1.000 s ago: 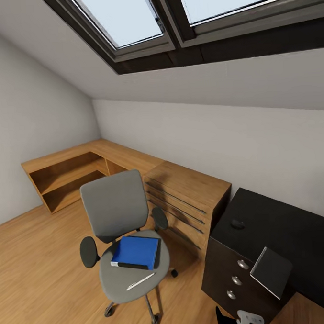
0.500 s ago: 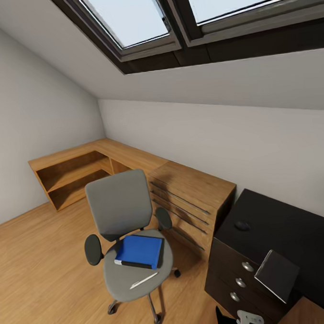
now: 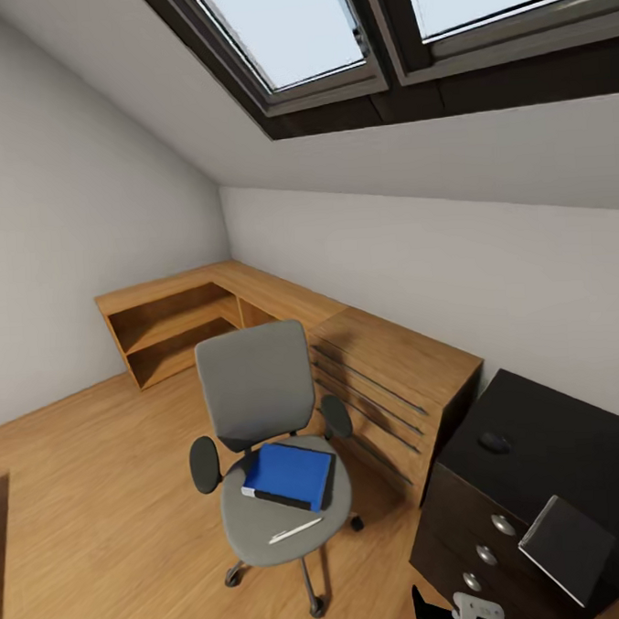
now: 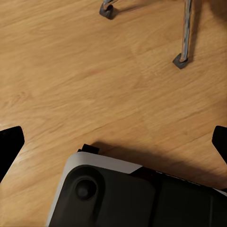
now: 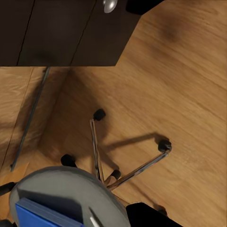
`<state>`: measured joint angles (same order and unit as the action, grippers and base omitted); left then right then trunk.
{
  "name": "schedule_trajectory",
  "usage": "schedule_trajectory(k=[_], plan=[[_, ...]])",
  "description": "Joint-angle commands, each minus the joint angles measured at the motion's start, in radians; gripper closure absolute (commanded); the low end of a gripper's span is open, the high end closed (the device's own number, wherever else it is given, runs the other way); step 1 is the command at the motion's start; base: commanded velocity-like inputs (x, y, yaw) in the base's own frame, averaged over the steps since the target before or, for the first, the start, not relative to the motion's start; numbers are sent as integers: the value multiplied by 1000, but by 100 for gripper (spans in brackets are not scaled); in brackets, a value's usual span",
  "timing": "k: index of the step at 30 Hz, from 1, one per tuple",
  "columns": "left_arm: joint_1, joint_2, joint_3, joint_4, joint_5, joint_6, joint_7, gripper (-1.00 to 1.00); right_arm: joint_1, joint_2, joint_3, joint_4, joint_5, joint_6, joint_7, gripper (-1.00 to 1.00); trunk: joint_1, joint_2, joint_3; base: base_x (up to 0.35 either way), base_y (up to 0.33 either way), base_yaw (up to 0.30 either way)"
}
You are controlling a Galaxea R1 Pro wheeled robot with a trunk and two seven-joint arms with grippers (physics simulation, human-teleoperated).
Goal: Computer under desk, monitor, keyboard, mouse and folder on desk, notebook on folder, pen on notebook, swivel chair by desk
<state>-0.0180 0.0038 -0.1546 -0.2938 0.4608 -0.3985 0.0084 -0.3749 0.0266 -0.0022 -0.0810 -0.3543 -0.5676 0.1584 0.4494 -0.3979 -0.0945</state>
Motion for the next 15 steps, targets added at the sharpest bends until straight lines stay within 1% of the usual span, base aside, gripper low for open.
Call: schedule_trajectory(k=[1, 15], plan=[[-1, 0, -7, 1, 9, -4, 1, -100, -1, 0, 0, 1, -11, -3, 9, -100, 1, -2, -2, 0, 0, 51], [-1, 1, -5, 1, 9, -5, 1, -100, -1, -2, 2, 1, -9, -3, 9, -100, 1, -2, -2, 0, 0, 7]])
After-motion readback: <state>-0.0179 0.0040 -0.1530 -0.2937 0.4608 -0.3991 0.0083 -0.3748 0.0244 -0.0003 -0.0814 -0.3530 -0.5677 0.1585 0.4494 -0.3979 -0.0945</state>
